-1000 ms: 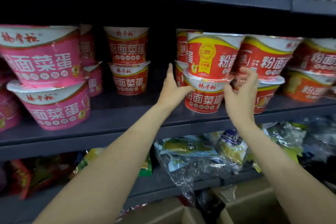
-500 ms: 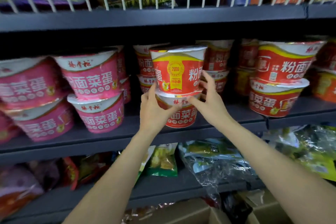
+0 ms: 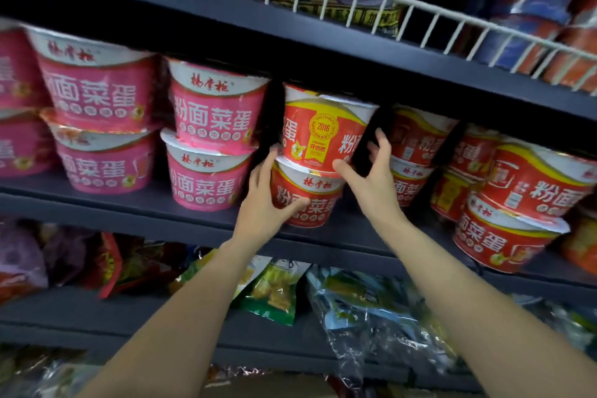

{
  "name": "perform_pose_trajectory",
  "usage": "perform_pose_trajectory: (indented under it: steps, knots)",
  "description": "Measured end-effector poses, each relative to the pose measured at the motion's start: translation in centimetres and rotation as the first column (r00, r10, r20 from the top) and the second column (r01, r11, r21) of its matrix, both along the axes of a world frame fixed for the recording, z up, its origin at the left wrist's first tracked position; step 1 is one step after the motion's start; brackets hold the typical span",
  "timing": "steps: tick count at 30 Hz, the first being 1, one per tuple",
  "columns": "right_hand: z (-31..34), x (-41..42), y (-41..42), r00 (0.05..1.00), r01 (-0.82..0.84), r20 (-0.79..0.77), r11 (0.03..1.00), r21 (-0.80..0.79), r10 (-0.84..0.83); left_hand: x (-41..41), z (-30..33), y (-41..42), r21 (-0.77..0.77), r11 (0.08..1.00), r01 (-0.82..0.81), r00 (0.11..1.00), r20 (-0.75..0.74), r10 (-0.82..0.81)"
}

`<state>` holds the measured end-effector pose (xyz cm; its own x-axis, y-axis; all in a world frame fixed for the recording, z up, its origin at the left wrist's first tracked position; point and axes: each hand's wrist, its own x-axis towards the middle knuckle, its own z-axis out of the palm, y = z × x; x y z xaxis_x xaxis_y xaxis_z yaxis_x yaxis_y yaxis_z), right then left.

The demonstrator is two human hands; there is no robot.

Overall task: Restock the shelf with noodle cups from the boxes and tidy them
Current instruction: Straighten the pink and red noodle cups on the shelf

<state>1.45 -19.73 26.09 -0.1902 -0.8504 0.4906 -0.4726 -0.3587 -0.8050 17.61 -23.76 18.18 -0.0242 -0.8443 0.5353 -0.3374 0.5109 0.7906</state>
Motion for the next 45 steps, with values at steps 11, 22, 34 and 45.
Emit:
perform_pose_trajectory:
  steps: [11,22,34,45]
  knots:
    - [1.2,2.7,-2.1,0.99,0.14,-0.006,0.988,0.059,-0.14,-0.2,-0.6,0.2,-0.012,0.999,-0.03,0.999,-0.029,0.029]
    - [2.2,-0.3,-0.2,0.997,0.066,0.042,0.99,0.123,-0.072,0.7,0.3,-0.2,-0.052,0.995,-0.085,0.981,0.171,0.093]
    - [1.0,1.8,-0.1,0.998,0.045,0.042,0.998,-0.052,-0.043,0.7,6.7,0.8,-0.035,0.996,0.086,0.996,0.029,-0.085]
    - [0.2,3.0,-0.5,0.975,0.175,-0.116,0.978,-0.113,-0.188,-0.2,5.7,-1.3,-0.076,0.993,-0.092,0.98,0.168,0.103]
